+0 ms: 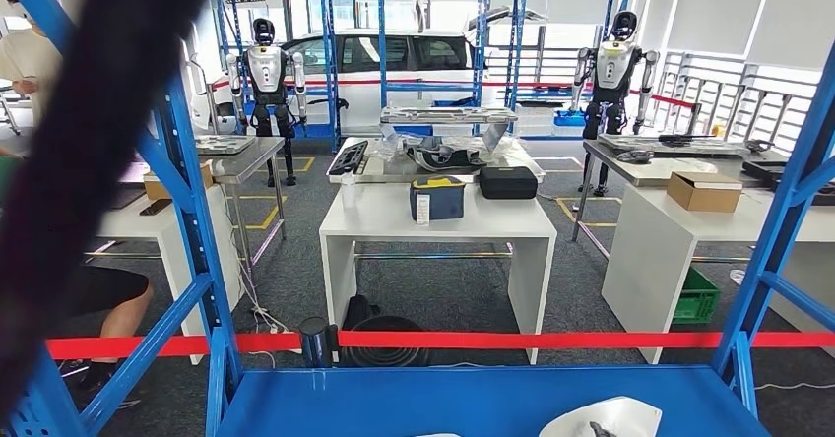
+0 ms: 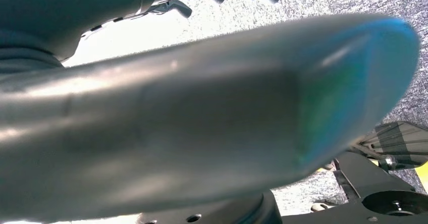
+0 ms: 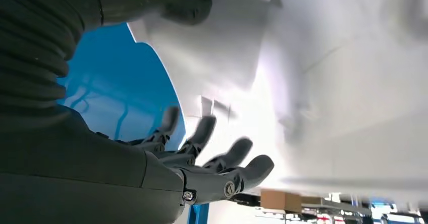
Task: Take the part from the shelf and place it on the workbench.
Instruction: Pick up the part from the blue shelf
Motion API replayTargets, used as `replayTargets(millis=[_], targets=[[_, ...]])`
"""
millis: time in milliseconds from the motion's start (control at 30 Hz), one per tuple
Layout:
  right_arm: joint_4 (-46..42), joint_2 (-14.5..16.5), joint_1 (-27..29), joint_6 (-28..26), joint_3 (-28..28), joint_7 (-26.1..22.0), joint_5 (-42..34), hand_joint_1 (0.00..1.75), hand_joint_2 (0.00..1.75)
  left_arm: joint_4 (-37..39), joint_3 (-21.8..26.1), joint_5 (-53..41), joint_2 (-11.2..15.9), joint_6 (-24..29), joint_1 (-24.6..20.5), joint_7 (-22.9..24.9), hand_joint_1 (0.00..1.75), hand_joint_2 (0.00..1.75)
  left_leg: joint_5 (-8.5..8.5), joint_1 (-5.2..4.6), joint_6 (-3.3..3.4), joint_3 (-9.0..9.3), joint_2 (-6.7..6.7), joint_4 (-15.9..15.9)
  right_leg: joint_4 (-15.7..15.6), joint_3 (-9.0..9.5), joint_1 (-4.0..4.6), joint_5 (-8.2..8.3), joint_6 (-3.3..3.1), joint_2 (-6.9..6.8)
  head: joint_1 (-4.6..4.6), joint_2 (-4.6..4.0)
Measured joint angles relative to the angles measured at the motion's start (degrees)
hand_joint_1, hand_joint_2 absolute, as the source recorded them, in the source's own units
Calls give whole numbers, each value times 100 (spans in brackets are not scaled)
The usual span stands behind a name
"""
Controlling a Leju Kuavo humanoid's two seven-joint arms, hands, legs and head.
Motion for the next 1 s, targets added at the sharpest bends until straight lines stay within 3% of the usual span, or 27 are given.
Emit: replayTargets(millis=[200,333,833,1000], targets=[[-49,0,-15,2,-2,-21,0,0,175,0,0,-5,-3,11,-1,0,0,0,0,1,0,14,1,-2,0,13,0,0,0,0,0,0],[-49,0,-40,-28,-2,-127,-34,0,0,0,0,-8,-7,11,-1,-1,0,0,1,1,0,18,1,-2,0,16,0,0,0,0,0,0],[-129,9,-12,-216,-3,-367,-271,0,0,0,0,-7,-9,7,-1,-17,0,0,1,-1,-1,17,0,-9,0,13,0,-1,0,0,0,0],[-512,9,80,-590,-66,-541,-435,0,0,0,0,-6,-9,-3,2,-57,0,0,1,-1,-2,17,-1,-14,0,11,0,-1,0,0,0,0]])
